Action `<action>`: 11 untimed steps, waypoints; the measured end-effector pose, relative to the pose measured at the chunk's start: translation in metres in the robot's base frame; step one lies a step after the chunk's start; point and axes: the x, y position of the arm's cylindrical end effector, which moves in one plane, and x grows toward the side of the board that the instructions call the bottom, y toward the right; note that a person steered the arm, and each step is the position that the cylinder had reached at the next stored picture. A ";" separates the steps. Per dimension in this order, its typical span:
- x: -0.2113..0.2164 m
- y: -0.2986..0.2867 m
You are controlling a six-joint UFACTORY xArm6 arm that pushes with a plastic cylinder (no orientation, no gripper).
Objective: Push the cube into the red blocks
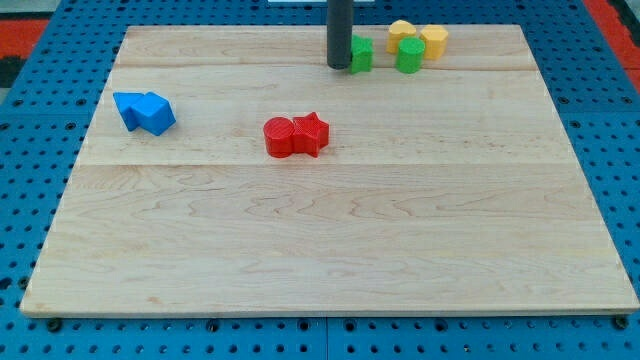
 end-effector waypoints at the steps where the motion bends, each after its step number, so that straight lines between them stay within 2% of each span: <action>1: 0.000 0.023; 2: 0.006 -0.010; 4: -0.007 -0.228; 5: 0.026 -0.333; 6: 0.070 -0.335; 7: 0.089 -0.321; 8: 0.103 -0.280; 9: 0.103 -0.230; 10: 0.102 -0.226; 11: 0.108 -0.189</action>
